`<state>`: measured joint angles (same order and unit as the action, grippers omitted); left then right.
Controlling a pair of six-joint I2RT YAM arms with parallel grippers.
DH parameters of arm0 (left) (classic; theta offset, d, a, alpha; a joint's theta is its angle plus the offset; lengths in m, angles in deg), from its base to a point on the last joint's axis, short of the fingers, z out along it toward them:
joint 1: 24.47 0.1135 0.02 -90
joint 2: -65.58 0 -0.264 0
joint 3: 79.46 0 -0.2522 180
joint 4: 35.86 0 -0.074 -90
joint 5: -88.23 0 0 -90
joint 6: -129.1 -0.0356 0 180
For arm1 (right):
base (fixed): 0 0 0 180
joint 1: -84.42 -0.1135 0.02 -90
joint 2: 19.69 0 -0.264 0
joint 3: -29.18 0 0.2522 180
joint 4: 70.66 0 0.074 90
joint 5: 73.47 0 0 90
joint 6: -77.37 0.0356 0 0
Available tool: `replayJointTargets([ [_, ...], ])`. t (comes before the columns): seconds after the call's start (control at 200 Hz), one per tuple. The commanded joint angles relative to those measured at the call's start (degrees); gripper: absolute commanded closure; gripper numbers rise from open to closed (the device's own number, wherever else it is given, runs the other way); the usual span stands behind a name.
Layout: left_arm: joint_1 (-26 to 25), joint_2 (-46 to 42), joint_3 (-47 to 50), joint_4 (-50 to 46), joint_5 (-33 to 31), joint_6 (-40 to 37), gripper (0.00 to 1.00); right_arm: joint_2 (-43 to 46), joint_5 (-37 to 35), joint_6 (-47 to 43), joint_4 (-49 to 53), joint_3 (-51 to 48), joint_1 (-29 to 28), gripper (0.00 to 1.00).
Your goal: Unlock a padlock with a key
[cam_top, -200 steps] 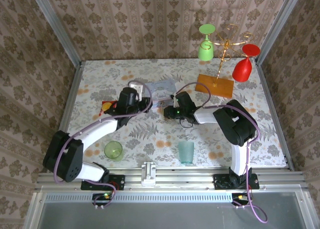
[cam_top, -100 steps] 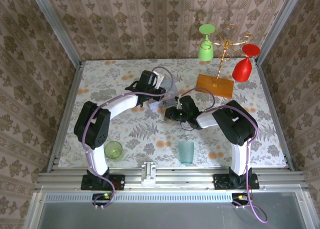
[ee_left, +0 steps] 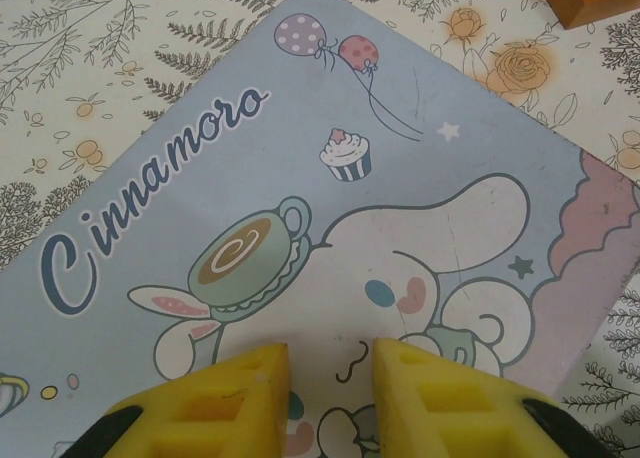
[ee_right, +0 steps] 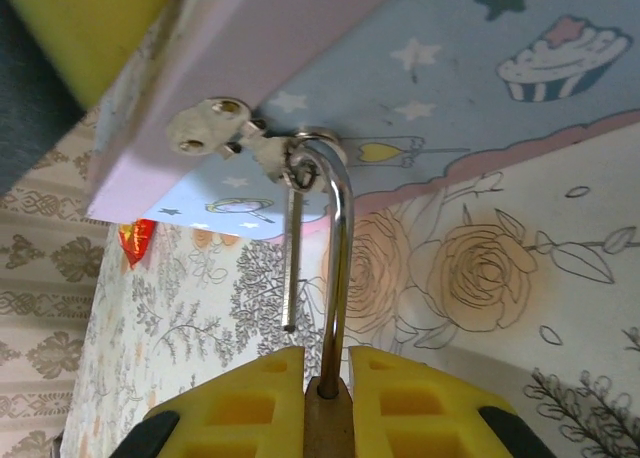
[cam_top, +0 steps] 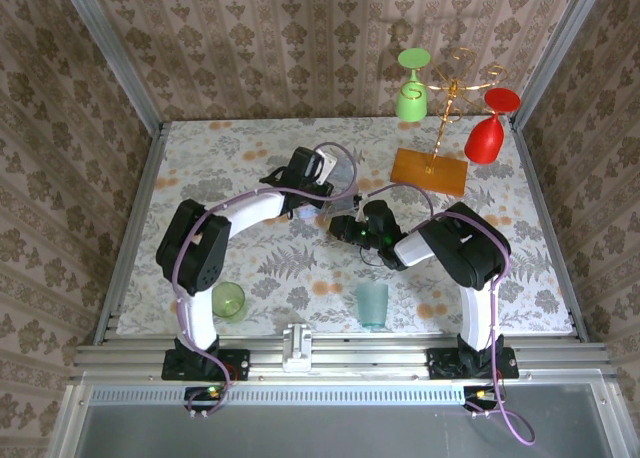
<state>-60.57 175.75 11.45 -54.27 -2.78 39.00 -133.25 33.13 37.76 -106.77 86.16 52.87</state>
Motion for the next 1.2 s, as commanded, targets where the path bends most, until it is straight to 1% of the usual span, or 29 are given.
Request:
replayJointTargets([
  [0.0, 0.4, 1.0, 3.0, -3.4, -2.0, -0.5, 0.73, 0.0, -2.3, 0.7, -6.4, -0.7, -0.4, 0.96],
  [0.095, 0.7, 0.8, 4.0, -2.3, -1.1, 0.1, 0.74, 0.1, -3.3, 0.6, -8.6, -1.6, -0.7, 0.97],
  [0.225, 0.8, 0.6, 4.9, -1.7, -0.5, 0.1, 0.75, 0.0, -5.3, 0.7, -8.5, -1.6, -0.3, 0.98],
  [0.355, 1.0, 0.2, 5.9, -1.0, -0.9, -0.4, 0.76, -1.8, -8.2, 2.0, -13.4, -1.6, -1.0, 0.99],
  [0.475, 1.2, 0.0, 6.8, -0.4, -0.1, -0.3, 0.76, -3.7, -12.9, 2.9, -16.0, -1.3, -2.4, 1.00],
  [0.555, 1.2, -0.1, 7.2, 0.0, 0.3, -0.7, 0.76, -5.1, -17.0, 3.4, -21.3, -2.1, -4.3, 1.00],
  [0.595, 1.2, 0.0, 7.4, 0.1, 0.2, -0.7, 0.76, -5.5, -18.0, 3.5, -22.0, -1.9, -5.1, 1.00],
  [0.71, 1.2, 0.0, 8.3, 1.1, 0.8, -0.9, 0.77, -6.4, -24.0, 3.6, -24.5, -2.4, -7.0, 1.00],
  [0.9, 1.3, -0.4, 9.9, 2.7, 1.3, -1.4, 0.80, -8.3, -26.8, 4.5, -24.8, -0.5, -7.2, 1.00],
  [1.04, 1.1, -0.3, 10.3, 2.9, 1.7, -2.0, 0.81, -6.8, -29.2, 2.5, -24.7, -1.6, -6.8, 1.00],
  [1.11, 1.0, -0.1, 10.3, 2.6, 2.1, -2.5, 0.85, -6.9, -28.4, 2.6, -24.9, -1.5, -6.0, 1.00],
  [1.195, 0.8, 0.0, 10.4, 2.4, 1.5, -3.3, 0.86, -8.0, -26.7, 3.0, -25.7, -1.0, -4.8, 1.00],
])
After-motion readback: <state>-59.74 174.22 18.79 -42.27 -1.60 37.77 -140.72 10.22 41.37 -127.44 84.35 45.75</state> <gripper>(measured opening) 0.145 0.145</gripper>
